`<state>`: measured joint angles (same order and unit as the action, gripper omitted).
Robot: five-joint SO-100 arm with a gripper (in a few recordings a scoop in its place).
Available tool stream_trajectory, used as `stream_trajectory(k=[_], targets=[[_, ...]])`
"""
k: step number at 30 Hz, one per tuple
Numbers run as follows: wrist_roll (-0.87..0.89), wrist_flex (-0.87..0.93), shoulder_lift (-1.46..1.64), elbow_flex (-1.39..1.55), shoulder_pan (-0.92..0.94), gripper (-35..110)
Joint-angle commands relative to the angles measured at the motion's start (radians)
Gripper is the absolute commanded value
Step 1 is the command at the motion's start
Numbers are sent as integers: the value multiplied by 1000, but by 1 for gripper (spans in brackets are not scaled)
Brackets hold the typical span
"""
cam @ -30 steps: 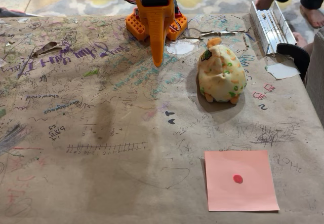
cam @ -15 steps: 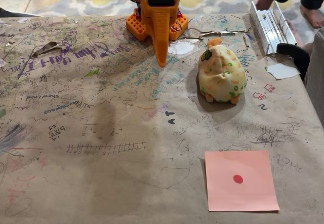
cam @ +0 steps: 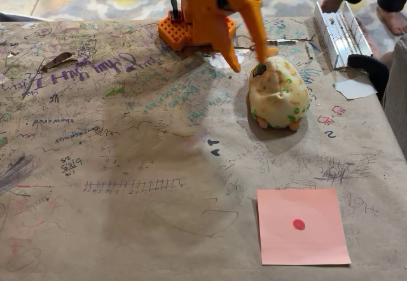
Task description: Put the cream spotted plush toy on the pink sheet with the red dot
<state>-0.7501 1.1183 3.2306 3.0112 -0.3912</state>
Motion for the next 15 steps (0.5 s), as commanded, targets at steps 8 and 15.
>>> stream_trajectory(k=[8, 15], targets=[[-225, -146, -548, -110, -98, 30], [-249, -183, -620, -104, -104, 11]])
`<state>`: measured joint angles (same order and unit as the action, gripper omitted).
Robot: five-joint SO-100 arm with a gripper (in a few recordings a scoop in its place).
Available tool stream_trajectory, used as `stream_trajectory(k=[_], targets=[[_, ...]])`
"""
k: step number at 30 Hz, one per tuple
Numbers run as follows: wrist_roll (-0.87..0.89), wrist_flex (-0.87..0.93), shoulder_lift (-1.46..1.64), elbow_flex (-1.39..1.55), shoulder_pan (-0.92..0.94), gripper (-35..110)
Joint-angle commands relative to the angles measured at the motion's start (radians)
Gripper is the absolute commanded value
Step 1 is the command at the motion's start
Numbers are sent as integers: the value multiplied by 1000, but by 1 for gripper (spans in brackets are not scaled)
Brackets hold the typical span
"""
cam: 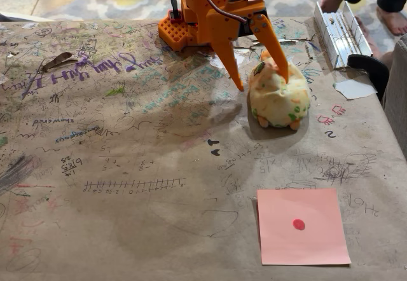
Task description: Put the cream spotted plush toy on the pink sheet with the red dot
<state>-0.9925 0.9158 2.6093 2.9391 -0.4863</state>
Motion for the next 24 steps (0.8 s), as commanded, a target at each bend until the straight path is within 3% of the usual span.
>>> stream_trajectory(k=[1, 5, 13, 19, 24], targets=[[0, 20, 14, -31, -9, 9], [21, -18, 15, -9, -11, 0], [89, -5, 225, 21, 64, 0], [255, 222, 414, -135, 109, 0], [272, 377, 551, -344, 126, 0]])
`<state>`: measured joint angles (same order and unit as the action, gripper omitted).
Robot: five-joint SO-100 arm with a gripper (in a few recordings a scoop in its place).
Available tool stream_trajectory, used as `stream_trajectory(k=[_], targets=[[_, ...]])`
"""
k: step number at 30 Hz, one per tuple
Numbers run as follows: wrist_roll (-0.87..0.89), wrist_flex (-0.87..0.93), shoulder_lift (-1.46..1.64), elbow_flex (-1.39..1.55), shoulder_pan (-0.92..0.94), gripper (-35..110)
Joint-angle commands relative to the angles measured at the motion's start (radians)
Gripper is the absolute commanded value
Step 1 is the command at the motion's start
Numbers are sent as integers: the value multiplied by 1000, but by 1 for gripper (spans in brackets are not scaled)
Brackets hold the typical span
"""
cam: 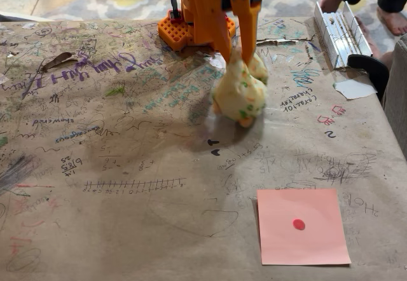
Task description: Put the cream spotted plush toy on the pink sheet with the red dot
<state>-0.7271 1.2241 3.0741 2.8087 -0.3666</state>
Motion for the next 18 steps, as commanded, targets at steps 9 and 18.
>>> stream_trajectory(k=[9, 18], targets=[[-6, 181, 161, -502, 37, 0], [89, 129, 89, -721, 64, 0]])
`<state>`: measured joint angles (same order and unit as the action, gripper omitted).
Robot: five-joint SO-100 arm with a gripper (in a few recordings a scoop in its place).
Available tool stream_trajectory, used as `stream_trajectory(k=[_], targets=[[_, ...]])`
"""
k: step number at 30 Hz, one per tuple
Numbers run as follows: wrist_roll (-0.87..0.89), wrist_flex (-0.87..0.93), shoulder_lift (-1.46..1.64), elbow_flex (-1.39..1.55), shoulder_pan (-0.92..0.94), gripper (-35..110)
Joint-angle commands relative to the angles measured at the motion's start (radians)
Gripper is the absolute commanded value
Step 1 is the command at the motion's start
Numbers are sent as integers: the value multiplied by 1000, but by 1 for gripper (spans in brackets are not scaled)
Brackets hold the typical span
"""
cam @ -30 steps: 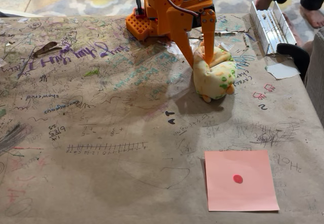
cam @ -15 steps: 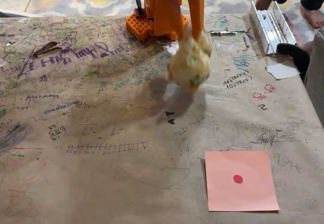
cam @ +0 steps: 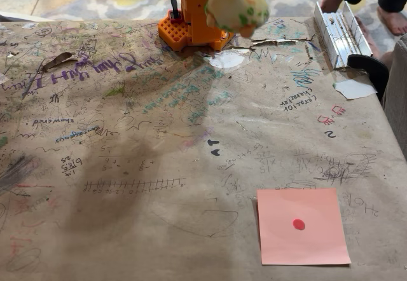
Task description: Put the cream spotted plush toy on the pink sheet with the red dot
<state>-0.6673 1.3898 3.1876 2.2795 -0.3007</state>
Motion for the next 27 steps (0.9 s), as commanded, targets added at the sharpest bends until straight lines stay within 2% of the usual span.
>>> stream_trajectory(k=[1, 10, 27], targets=[[44, -32, -34, -236, -6, 0], [74, 91, -83, -624, -43, 0], [169, 118, 94, -653, -26, 0]])
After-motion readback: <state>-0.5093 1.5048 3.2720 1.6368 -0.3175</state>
